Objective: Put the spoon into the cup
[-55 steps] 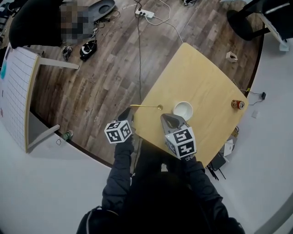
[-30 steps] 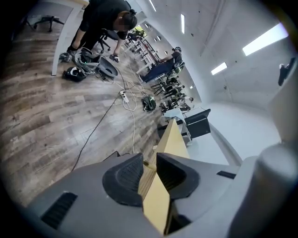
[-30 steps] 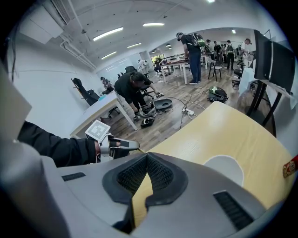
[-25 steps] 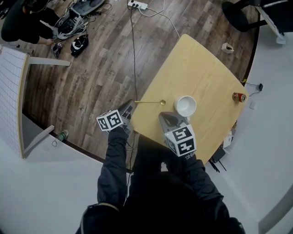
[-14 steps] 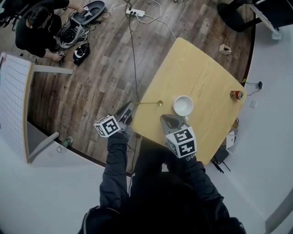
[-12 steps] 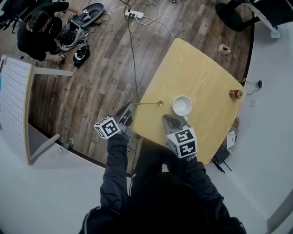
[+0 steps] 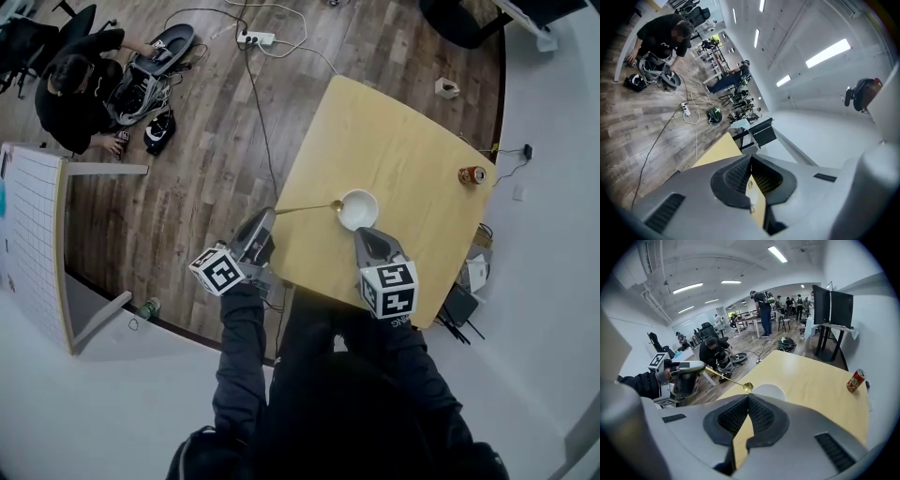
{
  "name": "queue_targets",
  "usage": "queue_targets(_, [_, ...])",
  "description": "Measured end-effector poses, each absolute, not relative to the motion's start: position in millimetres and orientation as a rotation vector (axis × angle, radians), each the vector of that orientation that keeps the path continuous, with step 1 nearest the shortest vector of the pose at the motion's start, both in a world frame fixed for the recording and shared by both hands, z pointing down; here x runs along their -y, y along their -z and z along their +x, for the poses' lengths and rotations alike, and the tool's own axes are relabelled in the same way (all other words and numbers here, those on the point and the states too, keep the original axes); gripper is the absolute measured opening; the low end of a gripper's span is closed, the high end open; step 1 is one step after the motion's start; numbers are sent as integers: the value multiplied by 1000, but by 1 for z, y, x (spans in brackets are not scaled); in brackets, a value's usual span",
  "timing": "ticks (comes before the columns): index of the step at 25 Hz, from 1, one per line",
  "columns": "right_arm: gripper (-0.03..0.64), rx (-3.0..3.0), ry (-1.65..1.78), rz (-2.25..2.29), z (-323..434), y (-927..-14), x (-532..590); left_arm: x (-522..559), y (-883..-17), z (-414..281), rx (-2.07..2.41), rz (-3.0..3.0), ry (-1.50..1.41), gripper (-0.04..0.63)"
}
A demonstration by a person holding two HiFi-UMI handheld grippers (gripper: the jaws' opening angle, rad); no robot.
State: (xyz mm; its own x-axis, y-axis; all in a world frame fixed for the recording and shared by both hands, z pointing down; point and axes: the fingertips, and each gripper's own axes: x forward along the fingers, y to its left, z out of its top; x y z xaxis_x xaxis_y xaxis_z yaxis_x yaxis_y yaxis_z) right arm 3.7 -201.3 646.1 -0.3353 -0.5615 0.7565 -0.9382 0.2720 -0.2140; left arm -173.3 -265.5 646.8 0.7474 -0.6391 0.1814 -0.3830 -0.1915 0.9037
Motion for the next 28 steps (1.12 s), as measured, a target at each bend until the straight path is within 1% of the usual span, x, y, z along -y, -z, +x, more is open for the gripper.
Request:
queue_targets(6, [20, 1955, -914, 1403, 30, -648, 196, 267, -640, -129, 735, 1884, 215, 35])
queue_targets(15, [20, 1906, -947, 1457, 55, -651, 181, 265, -664, -72, 707, 1998, -43, 35])
queue_targets(22, [21, 1885, -973, 1498, 76, -654, 170, 260, -676, -47, 729, 2062, -194, 35])
queue_targets(28, [20, 1888, -980, 1509, 86, -655, 165, 256, -684, -39, 754, 2042, -224, 35])
